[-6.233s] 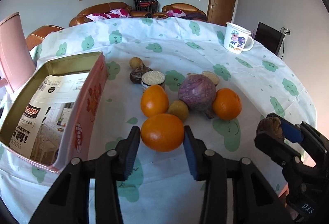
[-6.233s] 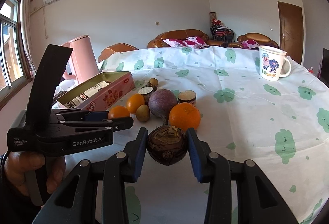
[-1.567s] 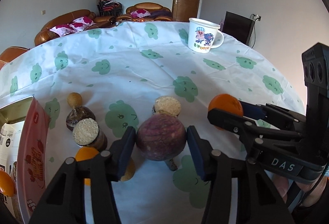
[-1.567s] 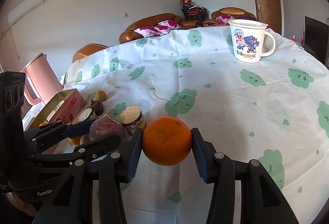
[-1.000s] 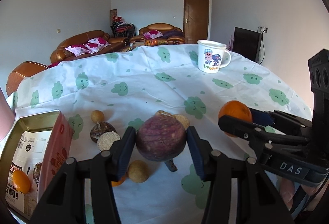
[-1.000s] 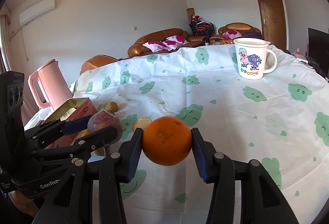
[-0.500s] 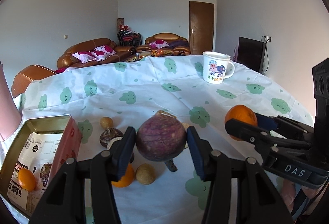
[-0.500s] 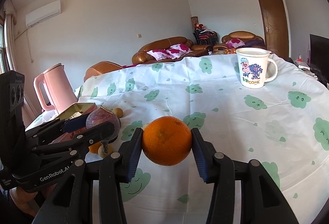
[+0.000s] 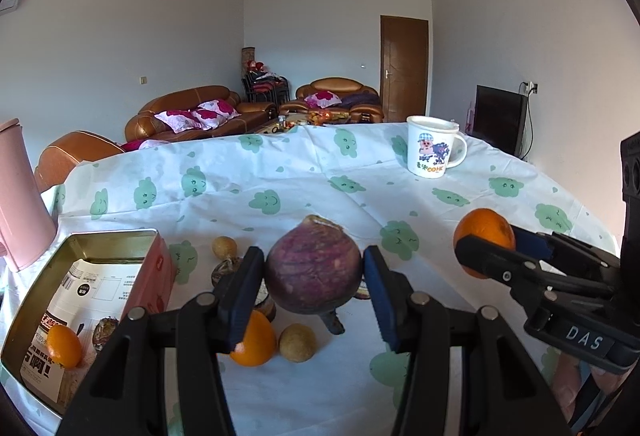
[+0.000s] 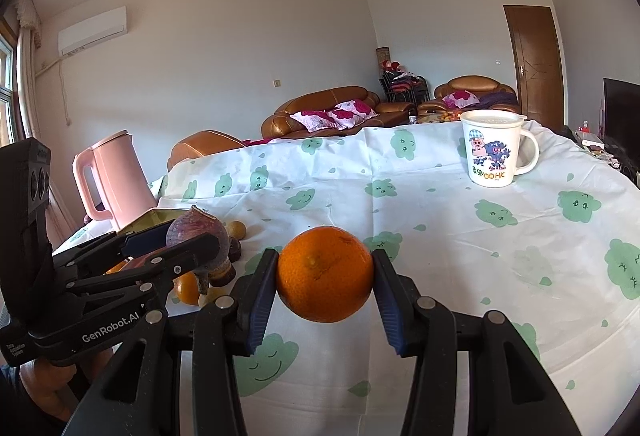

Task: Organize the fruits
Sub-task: 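Carry the purple fruit and large orange over the tin with both tools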

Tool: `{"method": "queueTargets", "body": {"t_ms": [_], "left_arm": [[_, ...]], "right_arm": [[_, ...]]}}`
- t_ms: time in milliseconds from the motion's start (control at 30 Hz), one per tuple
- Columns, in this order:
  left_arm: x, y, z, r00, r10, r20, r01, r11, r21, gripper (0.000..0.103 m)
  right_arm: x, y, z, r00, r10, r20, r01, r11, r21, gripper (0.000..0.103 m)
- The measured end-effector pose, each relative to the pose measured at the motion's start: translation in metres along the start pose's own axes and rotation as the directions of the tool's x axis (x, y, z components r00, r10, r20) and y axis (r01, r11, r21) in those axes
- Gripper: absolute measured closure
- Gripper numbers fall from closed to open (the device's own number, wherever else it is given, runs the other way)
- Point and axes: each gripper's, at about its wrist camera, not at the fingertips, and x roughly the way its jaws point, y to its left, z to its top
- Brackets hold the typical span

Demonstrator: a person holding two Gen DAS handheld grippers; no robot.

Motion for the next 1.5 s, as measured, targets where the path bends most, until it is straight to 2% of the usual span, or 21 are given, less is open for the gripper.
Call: {"method": "queueTargets", "body": {"t_ms": [433, 767, 1133, 1500], "left_arm": [[-0.007, 0.008, 0.001, 0.999, 0.040, 0.008, -0.040, 0.999, -0.005, 0.050], [-0.025, 0.039, 0.007, 0.993, 0.115, 0.027, -0.114, 0.993, -0.031, 0.050], [-0.042, 0.100, 0.003, 0.974, 0.226, 0.001, -0.225, 0.970, -0.091, 0.050], [-0.051, 0.158, -0.008, 0.948, 0.316, -0.040, -0.318, 0.936, -0.150, 0.050]], "right_arm": [[0.005, 0.008, 0.005, 1.000, -0.016, -0.023, 0.016, 0.999, -0.039, 0.054], [0.019, 0.044, 0.033, 0.996, 0.074, -0.039, -0.077, 0.993, -0.088, 0.054], [0.038, 0.113, 0.065, 0.984, 0.173, -0.048, -0.179, 0.963, -0.203, 0.054], [0.073, 0.168, 0.064, 0.960, 0.254, -0.119, -0.277, 0.929, -0.246, 0.054]]}}
